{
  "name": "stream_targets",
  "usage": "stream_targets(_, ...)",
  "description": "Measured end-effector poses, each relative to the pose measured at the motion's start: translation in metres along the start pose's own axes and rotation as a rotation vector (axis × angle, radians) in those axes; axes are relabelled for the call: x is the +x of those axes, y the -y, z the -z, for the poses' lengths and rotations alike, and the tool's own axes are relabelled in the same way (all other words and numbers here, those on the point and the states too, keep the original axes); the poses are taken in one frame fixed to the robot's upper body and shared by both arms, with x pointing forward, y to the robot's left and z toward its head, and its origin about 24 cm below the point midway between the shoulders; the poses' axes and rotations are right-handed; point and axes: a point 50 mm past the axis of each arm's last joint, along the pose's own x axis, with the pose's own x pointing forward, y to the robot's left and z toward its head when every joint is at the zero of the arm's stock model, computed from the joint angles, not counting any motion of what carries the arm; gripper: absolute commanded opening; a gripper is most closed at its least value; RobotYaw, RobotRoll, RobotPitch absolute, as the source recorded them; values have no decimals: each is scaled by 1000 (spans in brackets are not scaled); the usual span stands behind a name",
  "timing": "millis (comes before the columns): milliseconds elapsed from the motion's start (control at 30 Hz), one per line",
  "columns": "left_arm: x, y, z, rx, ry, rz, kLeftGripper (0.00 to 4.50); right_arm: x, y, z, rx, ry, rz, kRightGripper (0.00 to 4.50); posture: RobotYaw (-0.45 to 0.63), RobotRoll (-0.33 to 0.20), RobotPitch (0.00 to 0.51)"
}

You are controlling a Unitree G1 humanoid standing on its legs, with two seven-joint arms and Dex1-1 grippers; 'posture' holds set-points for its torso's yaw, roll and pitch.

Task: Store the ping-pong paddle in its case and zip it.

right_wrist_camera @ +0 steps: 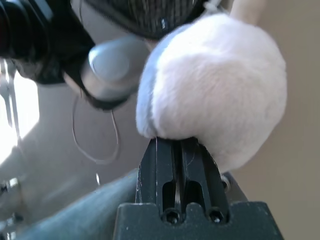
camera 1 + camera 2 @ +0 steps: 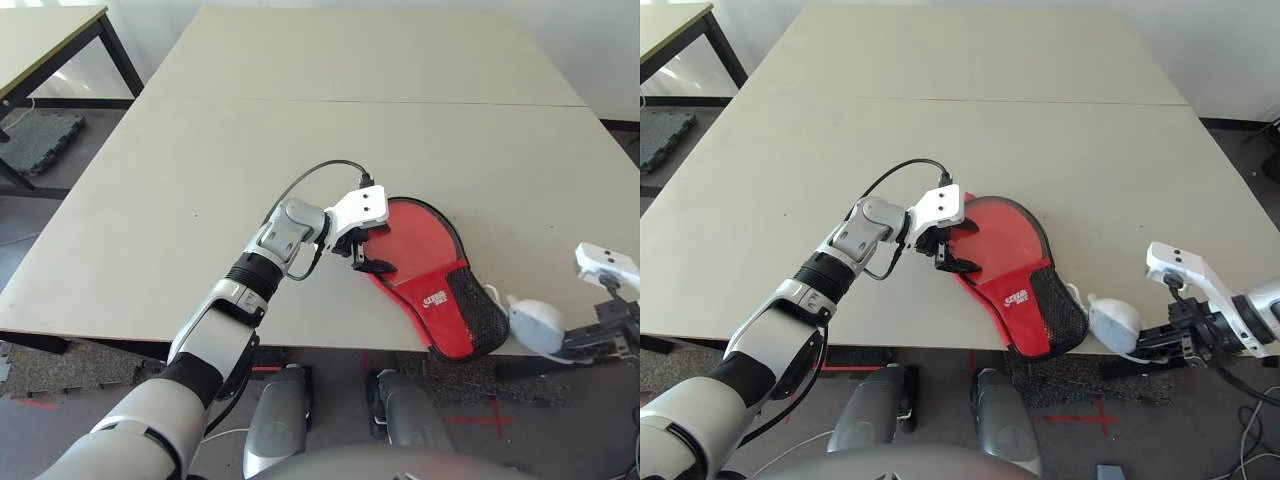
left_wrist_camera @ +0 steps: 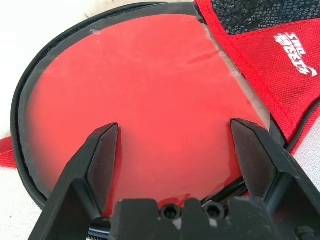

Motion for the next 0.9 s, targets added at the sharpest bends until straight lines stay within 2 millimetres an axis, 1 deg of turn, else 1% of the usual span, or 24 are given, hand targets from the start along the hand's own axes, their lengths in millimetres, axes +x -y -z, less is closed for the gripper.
stream_targets(133, 0, 0, 0, -1, 0, -1, 4500, -2, 4, 0, -10, -1, 5, 20, 28, 0, 138)
stream_targets(200, -1, 0, 1, -3, -2, -4, 4500, -3, 7, -2, -8, 21, 13, 544, 29, 0, 137)
stream_targets(233, -3, 0, 2, -5, -4, -7, 4500, -3, 8, -7, -2, 53, 13, 738, 28, 0, 137)
stream_targets(300, -6, -1, 4, -12, -7, -15, 4500, -5, 8, -14, 22, 114, -3, 1457, 29, 0, 136)
stream_targets(333, -8, -1, 5, -15, -8, -19, 4500, -8, 7, -18, 43, 151, -30, 1860, 29, 0, 136)
stream_targets(400, -11, -2, 6, -20, -9, -27, 4500, -16, 4, -27, 48, 225, -70, 2528, 26, 0, 136)
stream_targets(467, -14, -2, 7, -24, -14, -33, 4500, -29, 4, -40, 29, 296, -63, 3280, 25, 0, 135)
stream_targets(500, -15, -3, 8, -25, -14, -35, 4500, -38, 6, -46, 27, 336, -41, 3581, 22, 0, 134)
stream_targets(567, -17, -3, 9, -32, -16, -38, 4500, -55, 12, -59, 24, 439, 29, 4368, 23, 0, 135)
stream_targets(600, -19, -3, 10, -40, -16, -42, 4500, -63, 18, -69, 19, 522, 80, 4475, 24, 0, 135)
stream_targets(633, -20, -3, 9, -43, -12, -44, 4500, -69, 23, -74, 22, 588, 129, 4475, 24, 0, 135)
stream_targets(700, -23, -3, 11, -61, -5, -54, 4500, -72, 38, -81, 52, 679, 239, 4475, 33, 0, 136)
stream_targets(800, -35, -1, 17, -101, 12, -92, 4500, -64, 56, -77, 122, 728, 344, 4475, 51, 0, 135)
stream_targets(900, -59, -3, 27, -211, 55, -201, 4500, -47, 65, -79, 161, 787, 376, 4475, 49, 0, 135)
